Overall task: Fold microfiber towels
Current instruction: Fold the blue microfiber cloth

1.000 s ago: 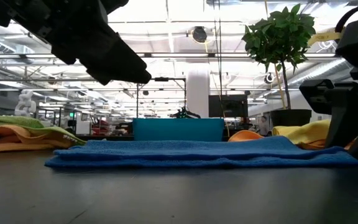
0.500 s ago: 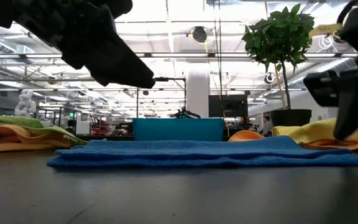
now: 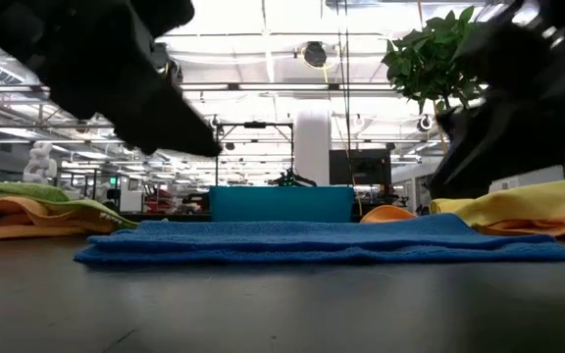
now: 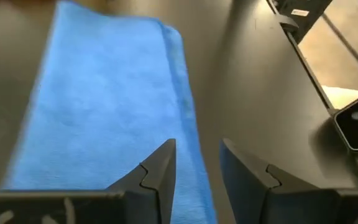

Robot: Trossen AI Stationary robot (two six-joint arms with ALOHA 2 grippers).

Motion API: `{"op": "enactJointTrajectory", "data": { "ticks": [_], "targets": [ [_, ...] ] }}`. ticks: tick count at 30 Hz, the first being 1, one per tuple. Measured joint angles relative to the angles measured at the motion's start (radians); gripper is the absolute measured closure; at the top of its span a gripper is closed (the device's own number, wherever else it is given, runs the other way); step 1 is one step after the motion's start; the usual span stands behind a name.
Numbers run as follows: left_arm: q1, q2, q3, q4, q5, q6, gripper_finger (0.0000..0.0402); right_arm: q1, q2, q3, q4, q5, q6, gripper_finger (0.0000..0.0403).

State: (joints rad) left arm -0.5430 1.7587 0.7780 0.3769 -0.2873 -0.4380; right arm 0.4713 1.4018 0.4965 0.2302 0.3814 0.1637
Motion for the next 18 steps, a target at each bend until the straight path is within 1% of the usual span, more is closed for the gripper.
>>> {"op": "enactJointTrajectory", "data": {
  "ticks": [2,5,9,13,18],
  "targets": [
    [-0.011,0.042,-0.001,0.003,0.002,-0.032,0.0277,-0.032,0.021,0.000,0.013,-0.020,0.004,0.0312],
    [-0.016,0.108,-0.001,0.041,0.030,-0.081,0.0277,-0.053,0.039,0.000,0.001,-0.020,0.006,0.0312],
    [-0.013,0.149,0.002,0.049,0.051,-0.133,0.0277,-0.071,0.057,0.000,-0.025,-0.021,0.013,0.0312],
    [-0.001,0.140,0.004,0.012,0.062,-0.127,0.0277,-0.078,0.061,0.000,-0.099,-0.025,0.060,0.0312],
    [0.024,0.065,0.000,-0.127,0.062,-0.067,0.0277,-0.057,0.060,0.001,-0.119,-0.097,0.105,0.0312]
  ]
}}
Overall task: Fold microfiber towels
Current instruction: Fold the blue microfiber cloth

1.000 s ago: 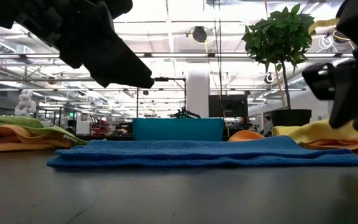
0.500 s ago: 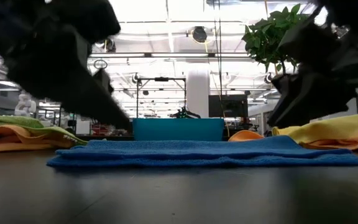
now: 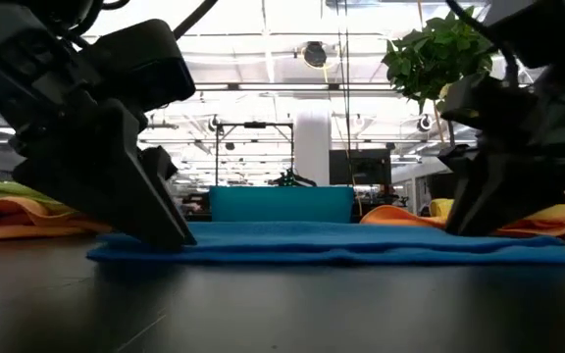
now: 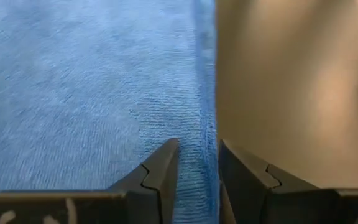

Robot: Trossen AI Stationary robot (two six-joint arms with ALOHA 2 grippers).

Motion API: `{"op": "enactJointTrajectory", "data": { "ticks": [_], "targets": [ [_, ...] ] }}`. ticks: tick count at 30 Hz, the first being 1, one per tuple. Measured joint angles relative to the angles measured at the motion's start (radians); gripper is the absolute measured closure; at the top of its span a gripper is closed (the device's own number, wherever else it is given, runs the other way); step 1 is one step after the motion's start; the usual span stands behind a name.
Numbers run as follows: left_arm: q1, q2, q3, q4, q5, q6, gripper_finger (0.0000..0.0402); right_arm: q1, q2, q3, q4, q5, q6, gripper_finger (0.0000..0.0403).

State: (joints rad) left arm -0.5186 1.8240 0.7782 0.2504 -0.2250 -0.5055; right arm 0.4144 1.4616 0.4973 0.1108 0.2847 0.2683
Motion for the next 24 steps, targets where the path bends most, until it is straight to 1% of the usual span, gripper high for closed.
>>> {"op": "enactJointTrajectory", "data": {
  "ticks": [4,6,10,13,15,18,22,24],
  "targets": [
    [0.030,-0.074,-0.002,-0.157,-0.011,0.006,0.0277,0.042,0.000,0.001,-0.008,-0.003,0.039,0.0312],
    [0.046,-0.114,-0.003,-0.238,-0.048,0.009,0.0277,0.064,0.000,0.001,-0.007,-0.024,0.073,0.0312],
    [0.088,-0.156,-0.004,-0.333,-0.125,0.027,0.0277,0.124,0.000,0.001,0.002,-0.030,0.168,0.0312],
    [0.132,-0.158,0.000,-0.310,-0.145,0.072,0.0277,0.170,0.001,-0.001,0.036,-0.047,0.224,0.0312],
    [0.157,-0.164,-0.002,-0.308,-0.137,0.094,0.0277,0.195,0.002,-0.001,0.091,-0.100,0.242,0.0312],
    [0.180,-0.176,-0.002,-0.241,-0.065,0.078,0.0277,0.224,-0.001,0.000,0.196,-0.168,0.216,0.0312],
    [0.146,-0.213,0.002,-0.101,-0.005,0.117,0.0277,0.237,-0.031,0.000,0.234,-0.183,0.178,0.0312],
    [0.122,-0.215,0.000,-0.115,-0.007,0.137,0.0277,0.234,-0.052,-0.001,0.238,-0.144,0.142,0.0312]
  ]
}}
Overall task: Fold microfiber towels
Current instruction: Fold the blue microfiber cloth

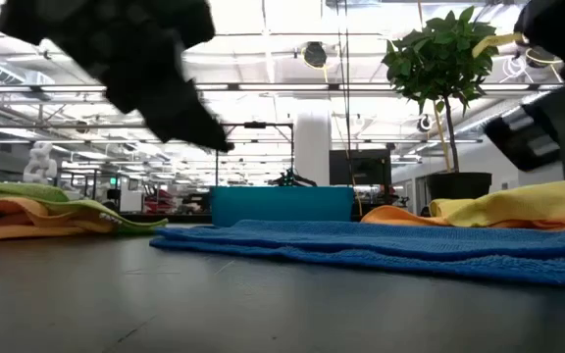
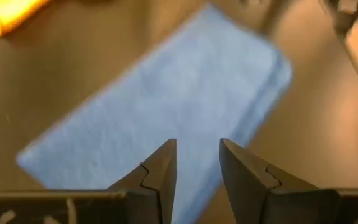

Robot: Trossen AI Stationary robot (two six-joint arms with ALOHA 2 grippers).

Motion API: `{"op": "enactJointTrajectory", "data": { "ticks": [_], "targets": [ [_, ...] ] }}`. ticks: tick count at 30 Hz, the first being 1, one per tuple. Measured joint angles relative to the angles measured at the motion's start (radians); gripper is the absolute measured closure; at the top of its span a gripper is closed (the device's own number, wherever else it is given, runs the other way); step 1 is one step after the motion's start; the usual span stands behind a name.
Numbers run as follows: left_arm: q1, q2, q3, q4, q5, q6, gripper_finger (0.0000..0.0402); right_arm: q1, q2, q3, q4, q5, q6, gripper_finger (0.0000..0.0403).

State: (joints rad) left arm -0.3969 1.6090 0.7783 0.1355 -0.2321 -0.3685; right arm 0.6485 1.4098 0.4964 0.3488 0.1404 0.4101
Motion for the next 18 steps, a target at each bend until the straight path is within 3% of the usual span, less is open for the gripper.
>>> {"op": "enactJointTrajectory", "data": {
  "ticks": [4,8,11,15,18],
  "targets": [
    [-0.027,0.010,-0.002,-0.009,-0.036,-0.052,0.0277,-0.043,-0.014,0.000,0.017,0.119,-0.111,0.0312],
    [-0.039,0.066,-0.002,0.030,-0.063,-0.144,0.0277,-0.120,-0.013,0.001,-0.019,0.048,-0.126,0.0312],
    [-0.040,0.118,0.000,0.043,-0.028,-0.196,0.0277,-0.154,-0.014,0.001,-0.106,0.015,-0.112,0.0312],
    [-0.038,0.165,-0.002,0.015,-0.006,-0.226,0.0277,-0.163,-0.013,0.000,-0.225,0.011,-0.033,0.0312],
    [-0.012,0.184,-0.001,0.022,-0.041,-0.217,0.0277,-0.147,-0.012,-0.011,-0.203,-0.053,0.021,0.0312]
  ]
}}
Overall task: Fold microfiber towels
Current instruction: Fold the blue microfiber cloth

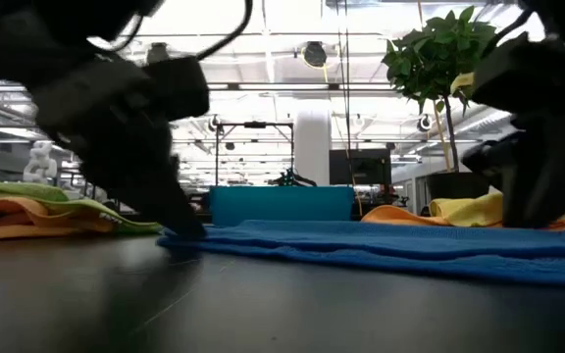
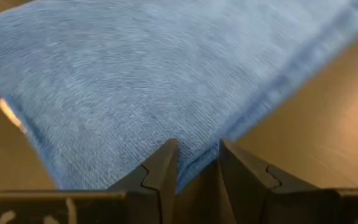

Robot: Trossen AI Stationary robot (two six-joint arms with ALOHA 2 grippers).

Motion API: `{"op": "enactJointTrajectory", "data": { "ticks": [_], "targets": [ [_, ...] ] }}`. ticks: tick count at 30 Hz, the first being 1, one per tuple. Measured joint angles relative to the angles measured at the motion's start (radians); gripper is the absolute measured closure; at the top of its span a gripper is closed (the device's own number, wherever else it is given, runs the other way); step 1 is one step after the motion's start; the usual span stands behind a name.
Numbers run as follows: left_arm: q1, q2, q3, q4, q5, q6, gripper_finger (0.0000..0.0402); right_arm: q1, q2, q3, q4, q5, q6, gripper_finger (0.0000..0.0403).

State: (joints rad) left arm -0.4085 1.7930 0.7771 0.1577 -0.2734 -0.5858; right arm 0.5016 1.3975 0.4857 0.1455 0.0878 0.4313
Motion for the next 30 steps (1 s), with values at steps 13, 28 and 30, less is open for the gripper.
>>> {"op": "enactJointTrajectory", "data": {
  "ticks": [13,28,30],
  "targets": [
    [0.252,0.010,0.001,0.002,-0.020,0.210,0.0277,0.110,0.104,-0.125,0.504,-0.042,0.119,0.0312],
    [0.231,-0.226,-0.001,-0.194,0.014,0.213,0.0277,-0.300,0.017,-0.121,0.566,-0.075,-0.032,0.0306],
    [0.213,-0.251,-0.001,-0.190,-0.044,0.187,0.0277,-0.381,0.033,-0.107,0.565,-0.150,-0.037,0.0296]
  ]
}}
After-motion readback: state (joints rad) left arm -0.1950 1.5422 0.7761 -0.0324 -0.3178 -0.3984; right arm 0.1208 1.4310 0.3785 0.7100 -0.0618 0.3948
